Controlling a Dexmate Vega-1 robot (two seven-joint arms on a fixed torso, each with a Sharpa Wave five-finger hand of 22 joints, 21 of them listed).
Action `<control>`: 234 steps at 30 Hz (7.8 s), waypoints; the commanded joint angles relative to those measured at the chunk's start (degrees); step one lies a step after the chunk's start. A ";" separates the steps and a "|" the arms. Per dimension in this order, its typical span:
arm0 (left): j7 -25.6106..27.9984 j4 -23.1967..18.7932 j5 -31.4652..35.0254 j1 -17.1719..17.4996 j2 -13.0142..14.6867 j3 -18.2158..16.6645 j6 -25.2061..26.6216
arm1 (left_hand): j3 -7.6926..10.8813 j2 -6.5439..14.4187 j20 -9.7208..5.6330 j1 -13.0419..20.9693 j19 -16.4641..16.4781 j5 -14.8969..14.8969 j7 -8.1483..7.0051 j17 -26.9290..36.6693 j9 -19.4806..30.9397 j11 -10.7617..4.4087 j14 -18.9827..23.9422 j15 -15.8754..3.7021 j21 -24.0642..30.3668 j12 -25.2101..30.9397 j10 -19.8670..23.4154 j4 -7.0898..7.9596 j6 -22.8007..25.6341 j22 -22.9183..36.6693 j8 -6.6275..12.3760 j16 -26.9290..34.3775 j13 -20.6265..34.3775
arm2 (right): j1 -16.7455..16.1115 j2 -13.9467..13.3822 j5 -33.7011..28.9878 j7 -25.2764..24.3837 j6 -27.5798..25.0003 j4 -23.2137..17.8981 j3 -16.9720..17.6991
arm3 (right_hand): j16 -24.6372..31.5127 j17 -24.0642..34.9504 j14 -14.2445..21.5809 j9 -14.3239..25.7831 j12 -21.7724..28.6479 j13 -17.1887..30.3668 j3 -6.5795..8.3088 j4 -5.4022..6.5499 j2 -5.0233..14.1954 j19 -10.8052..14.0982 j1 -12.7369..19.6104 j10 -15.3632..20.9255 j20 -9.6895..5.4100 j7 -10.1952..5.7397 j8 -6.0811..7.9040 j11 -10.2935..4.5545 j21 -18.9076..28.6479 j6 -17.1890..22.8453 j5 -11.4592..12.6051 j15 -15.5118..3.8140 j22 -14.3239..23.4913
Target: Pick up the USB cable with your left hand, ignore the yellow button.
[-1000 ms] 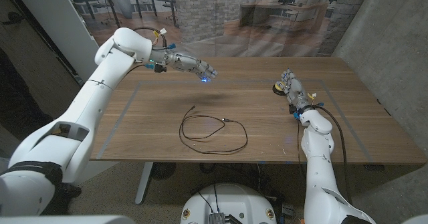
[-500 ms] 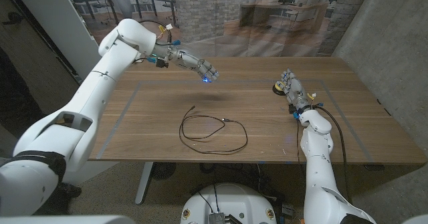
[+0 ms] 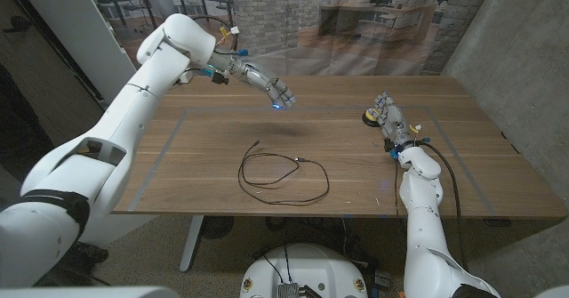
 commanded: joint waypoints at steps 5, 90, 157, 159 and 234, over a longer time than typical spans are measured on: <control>-0.52 -3.57 -1.40 -5.07 3.27 8.06 -3.90 | -0.62 -1.26 -0.53 4.08 -0.30 0.54 -1.13 0.11 0.29 -1.30 -0.76 -1.17 -0.93 -0.46 -0.44 -0.01 -0.40 0.18 -0.25 -0.57 0.28 | -0.39 0.30 0.26 0.07 0.40 -0.07 0.14 | 0.24 0.23 0.05 0.27 0.45 0.08 0.11 0.16 -0.01 0.24 -0.52 0.17 0.07 0.50 0.30 0.30 0.24 -0.21 -0.16 0.22 0.29; -0.52 -8.16 -0.37 -18.11 6.71 29.56 -39.89 | -6.68 3.24 -2.10 27.61 -4.80 0.22 -9.43 -0.14 0.91 -5.61 -14.44 -2.09 -8.05 -1.86 -7.60 1.76 -8.78 0.57 -0.75 -2.56 2.01 | -3.67 5.05 -0.98 -6.38 5.32 -2.17 -2.14 | 0.28 0.14 0.89 0.26 0.52 0.07 0.07 -0.13 -0.25 1.06 -1.27 0.97 0.07 0.62 0.38 0.31 0.33 0.29 0.15 0.28 0.28; -0.52 -5.22 9.59 -9.10 2.63 22.23 -57.98 | -10.73 4.04 -2.47 30.05 -3.22 0.24 -9.92 -0.24 1.12 -6.11 -13.86 -3.36 -8.75 -0.62 -5.35 2.09 -4.64 0.74 0.39 -2.07 2.54 | -1.42 4.11 -0.74 -6.14 8.73 0.66 -3.49 | 0.31 0.09 1.48 0.25 0.53 0.07 0.17 -0.43 -0.41 1.80 -1.55 1.46 0.13 0.61 0.42 0.40 0.41 0.66 0.36 0.26 0.27; -0.52 -5.00 9.44 -8.85 2.41 21.98 -58.54 | -10.85 4.06 -2.53 30.03 -3.20 0.22 -9.97 -0.24 1.12 -6.19 -13.87 -3.33 -8.77 -0.62 -5.35 2.13 -4.64 0.75 0.36 -2.08 2.56 | -1.41 4.12 -0.65 -6.11 8.88 0.69 -3.49 | 0.31 0.09 1.51 0.25 0.53 0.07 0.18 -0.44 -0.43 1.80 -1.55 1.49 0.12 0.62 0.43 0.42 0.40 0.69 0.37 0.29 0.27; -0.52 -6.03 15.45 -2.76 1.57 19.15 -65.75 | -13.33 5.29 -1.81 31.20 -2.25 0.03 -9.73 -0.32 1.12 -6.09 -13.11 -3.83 -9.34 -0.32 -4.38 2.09 -1.73 0.80 0.56 -2.09 2.87 | -0.57 4.36 1.03 -3.91 15.70 -0.66 -5.80 | 0.31 0.08 2.25 0.24 0.53 0.06 0.04 -0.66 -0.86 2.50 -1.95 2.15 0.28 0.71 0.42 0.50 0.35 1.10 0.58 0.35 0.26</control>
